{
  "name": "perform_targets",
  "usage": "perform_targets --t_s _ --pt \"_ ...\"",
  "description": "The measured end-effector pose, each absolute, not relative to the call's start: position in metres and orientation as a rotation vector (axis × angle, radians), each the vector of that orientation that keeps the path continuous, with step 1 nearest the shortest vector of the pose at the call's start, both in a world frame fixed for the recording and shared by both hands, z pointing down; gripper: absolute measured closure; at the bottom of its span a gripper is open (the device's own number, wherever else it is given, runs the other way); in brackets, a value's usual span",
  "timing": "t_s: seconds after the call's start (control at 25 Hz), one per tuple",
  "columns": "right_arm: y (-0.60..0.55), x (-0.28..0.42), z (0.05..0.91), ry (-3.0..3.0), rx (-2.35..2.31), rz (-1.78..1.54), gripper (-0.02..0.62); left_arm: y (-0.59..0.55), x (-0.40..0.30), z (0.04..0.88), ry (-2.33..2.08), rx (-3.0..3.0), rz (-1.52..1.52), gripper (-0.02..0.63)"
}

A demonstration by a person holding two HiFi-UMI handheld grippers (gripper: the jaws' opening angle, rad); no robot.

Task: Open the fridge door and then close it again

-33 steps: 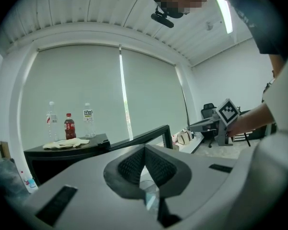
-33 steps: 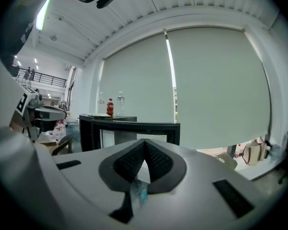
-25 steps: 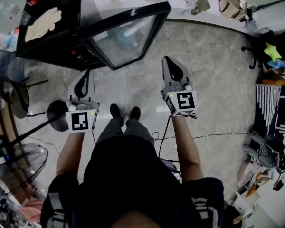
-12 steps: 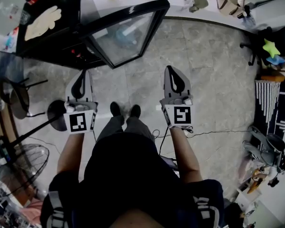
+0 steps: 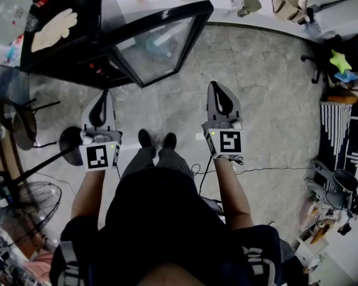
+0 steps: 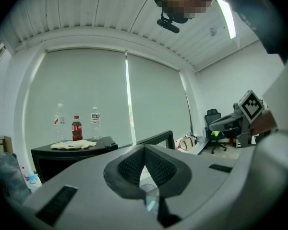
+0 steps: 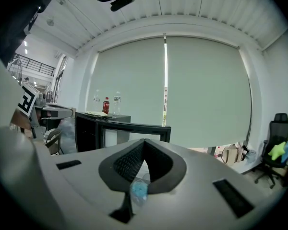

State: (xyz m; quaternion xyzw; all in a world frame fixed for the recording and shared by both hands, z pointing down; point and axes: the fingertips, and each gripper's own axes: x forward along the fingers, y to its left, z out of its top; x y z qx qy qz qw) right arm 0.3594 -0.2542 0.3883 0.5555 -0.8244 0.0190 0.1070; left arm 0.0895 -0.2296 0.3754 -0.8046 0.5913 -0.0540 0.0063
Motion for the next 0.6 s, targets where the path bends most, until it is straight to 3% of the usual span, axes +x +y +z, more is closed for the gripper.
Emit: perform_targets --t_s 0.36,0.48,0.6 --pt "-0.299 0.362 0.405 -2.494 1.563 0.076 0.561 -0.226 0.090 0.378 1.801 -2.557 -0.197 0.583" --pt "-0.319 0.360 0.411 -2.503 1.549 0.078 0.450 -0.224 0.087 0.378 1.760 -2.580 -0.200 0.583" --pt "-0.337 0.360 0.412 -2.495 1.570 0.061 0.448 -0.222 0.081 0.378 1.717 -2.607 -0.204 0.583"
